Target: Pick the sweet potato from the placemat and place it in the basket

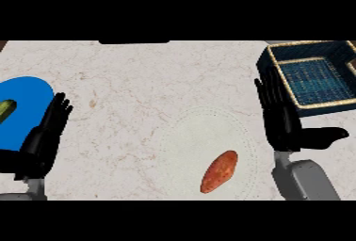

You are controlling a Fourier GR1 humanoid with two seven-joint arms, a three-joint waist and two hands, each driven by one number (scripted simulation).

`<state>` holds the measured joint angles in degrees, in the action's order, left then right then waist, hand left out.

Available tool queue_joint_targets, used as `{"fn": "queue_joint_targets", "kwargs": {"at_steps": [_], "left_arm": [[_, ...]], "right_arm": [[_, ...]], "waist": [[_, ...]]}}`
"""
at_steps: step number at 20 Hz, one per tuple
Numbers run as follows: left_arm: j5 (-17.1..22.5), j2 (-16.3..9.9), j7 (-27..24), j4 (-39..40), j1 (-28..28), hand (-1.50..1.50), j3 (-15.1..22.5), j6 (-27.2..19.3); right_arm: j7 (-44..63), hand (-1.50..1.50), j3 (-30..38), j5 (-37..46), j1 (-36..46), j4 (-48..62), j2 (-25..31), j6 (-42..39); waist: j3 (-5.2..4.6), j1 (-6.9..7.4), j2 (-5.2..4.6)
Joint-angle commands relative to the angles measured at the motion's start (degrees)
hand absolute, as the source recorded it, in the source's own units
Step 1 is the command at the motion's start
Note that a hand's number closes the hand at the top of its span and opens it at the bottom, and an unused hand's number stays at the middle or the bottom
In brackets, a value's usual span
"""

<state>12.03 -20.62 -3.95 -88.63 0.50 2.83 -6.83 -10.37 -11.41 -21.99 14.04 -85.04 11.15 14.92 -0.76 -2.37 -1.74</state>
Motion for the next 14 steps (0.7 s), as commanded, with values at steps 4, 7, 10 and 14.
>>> {"fn": "queue_joint_targets", "kwargs": {"at_steps": [4,7,10,14], "left_arm": [[-0.2,2.8,11.8,8.3,-1.8,0.00,3.1,-1.4],[0.2,2.7,15.2,9.4,-7.6,0.00,5.3,0.1],[-0.5,2.6,16.1,10.3,-6.5,0.00,5.9,0.5],[-1.2,2.9,17.2,10.9,-5.1,0.00,5.6,-0.8]], "right_arm": [[2.7,1.50,1.9,2.7,2.0,-6.3,-1.1,7.5],[2.6,1.50,-7.8,11.8,2.9,-6.2,4.3,2.7],[5.5,1.50,-15.1,18.8,7.4,-4.5,-7.6,15.4],[13.6,-1.50,-20.2,31.3,8.0,1.8,-10.9,27.9]], "waist": [[0.70,1.40,1.68],[0.56,3.14,1.75],[0.56,3.42,1.76],[0.46,2.49,2.03]]}}
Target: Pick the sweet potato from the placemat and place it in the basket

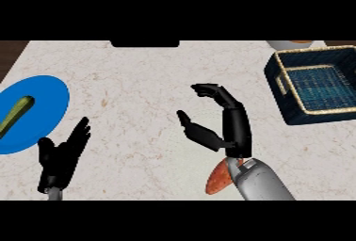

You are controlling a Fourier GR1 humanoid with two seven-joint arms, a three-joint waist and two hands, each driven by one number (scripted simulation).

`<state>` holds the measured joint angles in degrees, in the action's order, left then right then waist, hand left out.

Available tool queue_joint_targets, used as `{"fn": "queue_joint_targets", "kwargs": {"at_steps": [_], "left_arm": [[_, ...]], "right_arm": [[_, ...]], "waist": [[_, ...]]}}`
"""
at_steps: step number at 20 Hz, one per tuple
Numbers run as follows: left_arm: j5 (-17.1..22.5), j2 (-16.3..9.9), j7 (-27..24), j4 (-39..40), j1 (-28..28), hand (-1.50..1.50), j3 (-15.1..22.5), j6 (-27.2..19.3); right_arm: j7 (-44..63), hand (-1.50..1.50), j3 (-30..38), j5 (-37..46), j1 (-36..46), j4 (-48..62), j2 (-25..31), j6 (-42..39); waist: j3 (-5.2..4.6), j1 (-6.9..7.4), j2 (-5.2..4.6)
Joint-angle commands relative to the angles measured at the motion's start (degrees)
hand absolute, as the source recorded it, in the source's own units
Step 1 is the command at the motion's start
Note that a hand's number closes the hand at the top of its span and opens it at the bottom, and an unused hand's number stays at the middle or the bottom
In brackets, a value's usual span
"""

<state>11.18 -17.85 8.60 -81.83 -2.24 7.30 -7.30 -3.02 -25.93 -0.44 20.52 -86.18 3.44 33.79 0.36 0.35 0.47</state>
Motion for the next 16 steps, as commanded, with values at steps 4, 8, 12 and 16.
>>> {"fn": "queue_joint_targets", "kwargs": {"at_steps": [4,8,12,16], "left_arm": [[0.6,-1.0,3.8,3.3,-4.2,0.00,-0.6,0.1],[0.7,-1.4,3.7,2.0,-7.0,0.00,-0.7,0.0],[1.0,-1.6,4.9,2.1,-7.1,0.00,-1.5,-0.6],[1.6,-1.5,4.1,1.5,-9.3,0.00,-1.8,-0.1]], "right_arm": [[19.6,-1.50,-5.9,19.3,2.9,8.0,5.7,9.3],[31.6,-1.50,-5.3,25.4,5.4,8.9,15.0,3.1],[42.1,-1.50,-7.3,28.7,9.2,4.9,21.4,-7.7],[52.2,-1.50,-7.5,26.4,13.7,-2.3,25.9,-19.9]], "waist": [[-1.11,-1.82,0.61],[-1.36,-3.31,1.58],[-1.37,-4.97,1.98],[-1.33,-5.06,2.39]]}}
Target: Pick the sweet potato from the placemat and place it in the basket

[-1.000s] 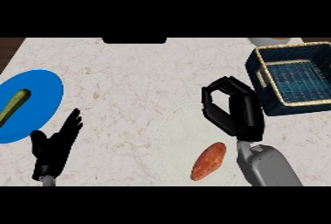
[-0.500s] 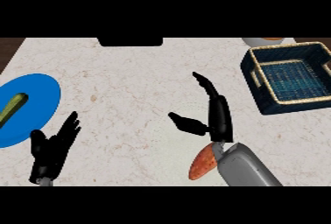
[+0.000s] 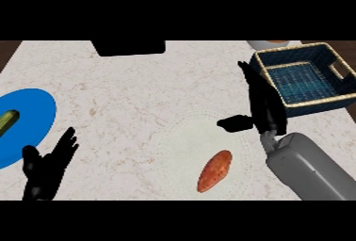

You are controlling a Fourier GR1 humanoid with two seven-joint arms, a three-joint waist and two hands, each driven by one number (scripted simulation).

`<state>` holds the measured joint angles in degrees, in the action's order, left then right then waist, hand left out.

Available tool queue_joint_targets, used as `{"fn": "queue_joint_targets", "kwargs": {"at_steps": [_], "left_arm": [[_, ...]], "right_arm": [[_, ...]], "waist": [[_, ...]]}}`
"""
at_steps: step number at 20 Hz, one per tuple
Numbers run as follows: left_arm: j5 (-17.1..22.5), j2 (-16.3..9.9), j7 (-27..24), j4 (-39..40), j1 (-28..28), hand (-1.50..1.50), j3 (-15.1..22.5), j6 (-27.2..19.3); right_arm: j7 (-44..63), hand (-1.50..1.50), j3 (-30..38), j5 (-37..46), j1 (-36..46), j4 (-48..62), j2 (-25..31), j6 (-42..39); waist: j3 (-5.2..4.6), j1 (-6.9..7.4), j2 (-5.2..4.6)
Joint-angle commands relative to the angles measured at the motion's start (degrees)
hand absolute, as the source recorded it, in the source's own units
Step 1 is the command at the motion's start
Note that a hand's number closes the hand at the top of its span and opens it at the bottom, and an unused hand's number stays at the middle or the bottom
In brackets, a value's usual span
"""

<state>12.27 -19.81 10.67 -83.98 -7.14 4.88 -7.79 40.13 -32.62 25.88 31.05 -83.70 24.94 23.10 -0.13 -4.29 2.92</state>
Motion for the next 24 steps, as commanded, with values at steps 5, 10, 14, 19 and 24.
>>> {"fn": "queue_joint_targets", "kwargs": {"at_steps": [5,10,14,19,24], "left_arm": [[0.5,0.9,3.0,2.8,-3.4,0.00,0.7,-0.2],[0.1,0.2,3.1,1.7,-4.4,0.00,1.0,0.3],[0.4,0.6,2.5,2.8,-4.7,0.00,0.5,0.3],[0.4,0.4,2.5,2.5,-3.7,0.00,0.7,1.3],[-0.2,0.7,4.7,0.2,-2.8,0.00,1.7,0.9]], "right_arm": [[22.1,-1.50,-1.3,-9.4,7.2,-13.0,5.9,-25.3],[34.3,-1.50,-0.4,-18.2,7.7,-22.9,9.2,-34.4],[39.0,-1.50,2.6,-25.0,9.1,-28.9,14.4,-37.4],[43.8,-1.50,4.1,-31.5,7.5,-35.7,18.1,-35.0],[45.0,-1.50,2.8,-31.4,6.7,-37.8,19.4,-30.4]], "waist": [[-0.62,-0.27,-0.63],[-0.33,-0.47,-0.84],[-0.34,-0.66,-1.05],[-0.16,0.68,-1.77],[-0.12,2.37,-2.13]]}}
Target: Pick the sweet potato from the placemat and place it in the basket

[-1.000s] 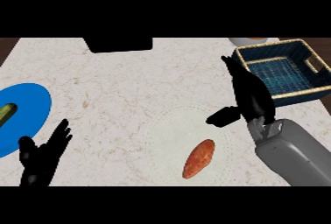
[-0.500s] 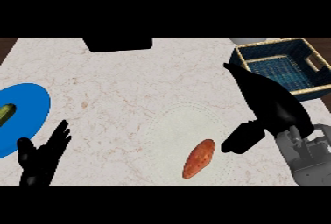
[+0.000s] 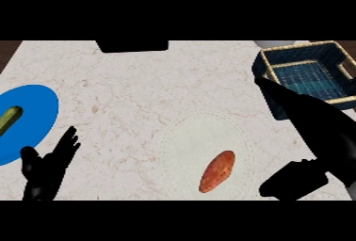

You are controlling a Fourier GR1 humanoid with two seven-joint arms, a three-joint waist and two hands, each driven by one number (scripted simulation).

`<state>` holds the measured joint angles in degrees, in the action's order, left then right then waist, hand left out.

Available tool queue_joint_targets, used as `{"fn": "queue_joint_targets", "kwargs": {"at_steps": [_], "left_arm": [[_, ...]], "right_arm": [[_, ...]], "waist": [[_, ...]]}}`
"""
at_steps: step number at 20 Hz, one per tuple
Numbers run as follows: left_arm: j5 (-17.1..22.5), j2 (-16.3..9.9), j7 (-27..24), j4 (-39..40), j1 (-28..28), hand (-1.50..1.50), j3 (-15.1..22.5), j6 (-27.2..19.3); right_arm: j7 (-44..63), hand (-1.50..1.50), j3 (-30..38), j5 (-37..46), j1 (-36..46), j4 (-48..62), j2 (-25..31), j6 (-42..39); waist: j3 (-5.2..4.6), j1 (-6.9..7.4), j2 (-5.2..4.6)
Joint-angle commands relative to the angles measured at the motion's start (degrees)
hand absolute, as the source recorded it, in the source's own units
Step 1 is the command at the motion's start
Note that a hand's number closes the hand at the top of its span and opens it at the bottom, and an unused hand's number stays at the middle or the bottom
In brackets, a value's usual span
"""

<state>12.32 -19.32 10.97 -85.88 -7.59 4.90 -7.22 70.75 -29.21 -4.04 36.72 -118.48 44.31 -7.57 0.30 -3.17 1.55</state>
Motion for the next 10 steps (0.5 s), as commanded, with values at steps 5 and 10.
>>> {"fn": "queue_joint_targets", "kwargs": {"at_steps": [5,10], "left_arm": [[-0.9,1.6,3.6,4.9,-0.3,0.00,2.1,0.2],[-1.2,1.3,3.2,2.9,-2.4,0.00,2.9,1.2]], "right_arm": [[14.5,-1.50,-1.8,2.0,-1.5,-5.3,0.3,3.7],[14.5,-1.50,-5.7,6.3,-4.2,-4.2,-1.5,5.1]], "waist": [[-0.50,1.50,-1.09],[-0.51,2.59,-1.13]]}}
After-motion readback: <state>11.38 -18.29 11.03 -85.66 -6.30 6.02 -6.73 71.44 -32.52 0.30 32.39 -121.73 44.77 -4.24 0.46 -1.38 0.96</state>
